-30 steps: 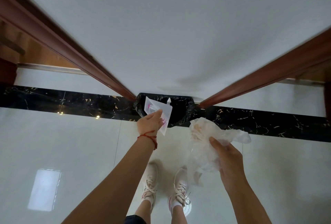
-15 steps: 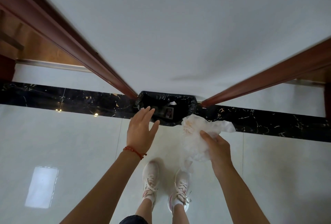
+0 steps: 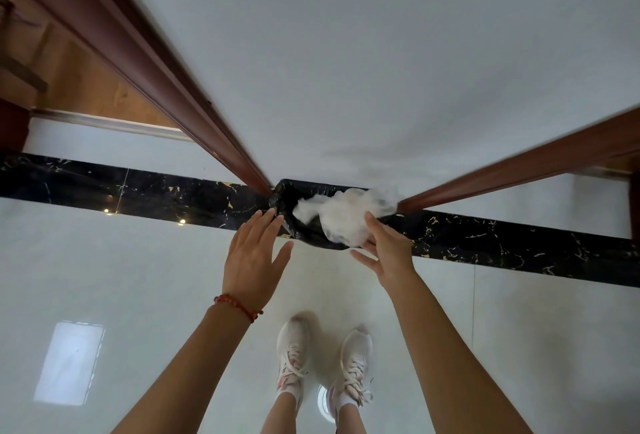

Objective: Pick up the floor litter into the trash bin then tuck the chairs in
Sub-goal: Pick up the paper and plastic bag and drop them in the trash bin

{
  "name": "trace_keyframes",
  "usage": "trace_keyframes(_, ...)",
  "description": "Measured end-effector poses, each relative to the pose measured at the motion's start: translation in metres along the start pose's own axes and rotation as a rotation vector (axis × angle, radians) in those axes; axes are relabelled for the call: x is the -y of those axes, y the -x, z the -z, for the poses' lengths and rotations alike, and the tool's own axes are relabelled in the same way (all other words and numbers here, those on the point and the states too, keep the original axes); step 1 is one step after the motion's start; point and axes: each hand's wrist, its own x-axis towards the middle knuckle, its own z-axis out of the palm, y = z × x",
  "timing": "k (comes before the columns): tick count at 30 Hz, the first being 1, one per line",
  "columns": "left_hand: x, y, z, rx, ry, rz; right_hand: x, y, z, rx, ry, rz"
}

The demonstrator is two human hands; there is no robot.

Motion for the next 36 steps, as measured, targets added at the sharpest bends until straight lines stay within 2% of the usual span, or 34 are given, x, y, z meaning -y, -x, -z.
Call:
trace_keyframes(2, 0.002, 0.000, 0.003, -0.006, 0.012, 0.010, -0.001, -0.003, 0.001, -0.027, 0.035, -0.010)
trace_keyframes(6, 0.005, 0.002, 0.006, -0.006, 0.019, 0.019, -0.008, 0.000, 0.010, -0.094, 0.169, 0.138)
trace_keyframes(12, -0.001, 0.010, 0.008, 0.007, 0.002, 0.008, -0.015, 0.022, 0.020, -0.102, 0.515, 0.445)
trace_keyframes(17, -0.013, 0.020, 0.025, 0.003, -0.033, -0.019, -0.014, 0.054, 0.032, -0.114, 0.851, 0.774)
trace_keyframes(26, -0.071, 0.049, 0.089, -0.040, -0.055, -0.082, 0.025, 0.140, 0.059, -0.157, 1.017, 0.936)
trace_keyframes(32, -0.115, 0.074, 0.136, -0.069, -0.069, -0.147, 0.054, 0.205, 0.083, -0.181, 1.040, 1.061)
trace_keyframes(36, -0.143, 0.092, 0.166, -0.065, -0.087, -0.163, 0.068, 0.244, 0.104, -0.203, 1.075, 1.052)
